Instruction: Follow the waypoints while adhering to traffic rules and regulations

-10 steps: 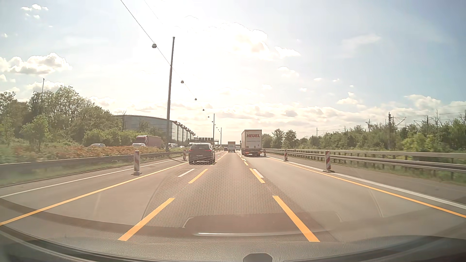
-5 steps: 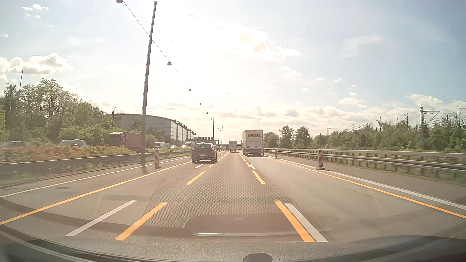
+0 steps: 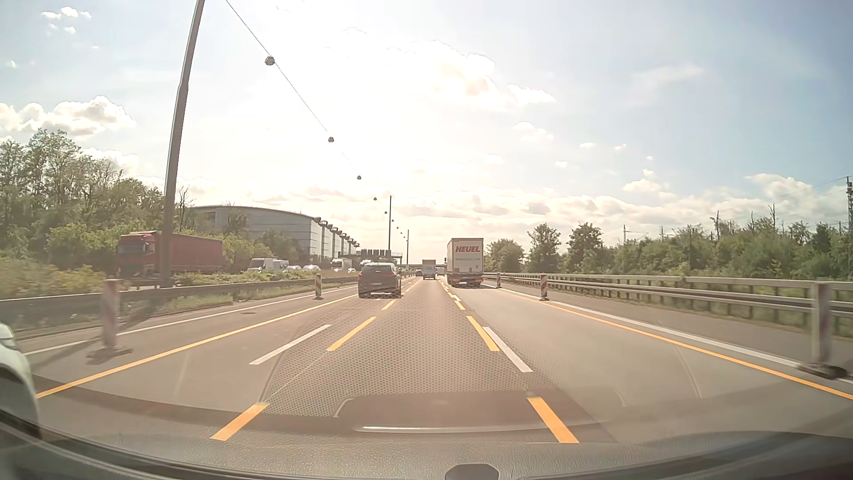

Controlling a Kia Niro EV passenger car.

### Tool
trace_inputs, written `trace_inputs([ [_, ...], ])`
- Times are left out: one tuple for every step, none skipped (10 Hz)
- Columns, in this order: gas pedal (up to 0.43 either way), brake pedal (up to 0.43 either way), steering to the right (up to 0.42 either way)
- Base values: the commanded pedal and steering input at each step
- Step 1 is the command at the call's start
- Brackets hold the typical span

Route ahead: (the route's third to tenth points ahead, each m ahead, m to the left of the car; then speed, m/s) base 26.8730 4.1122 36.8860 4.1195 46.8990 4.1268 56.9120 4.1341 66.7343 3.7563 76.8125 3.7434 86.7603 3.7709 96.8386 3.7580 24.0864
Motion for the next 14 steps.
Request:
trace_inputs([
  [0.059, 0.000, -0.001],
  [0.059, 0.000, -0.001],
  [0.059, 0.000, 0.000],
  [0.059, 0.000, -0.001],
  [0.059, 0.000, -0.001],
  [0.059, 0.000, 0.000],
  [0.059, 0.000, 0.000],
  [0.059, 0.000, 0.001],
  [0.067, 0.000, 0.003],
  [0.067, 0.000, 0.003],
  [0.067, 0.000, 0.003],
  [0.067, 0.000, 0.003],
  [0.067, 0.000, 0.002],
  [0.067, 0.000, 0.001],
])
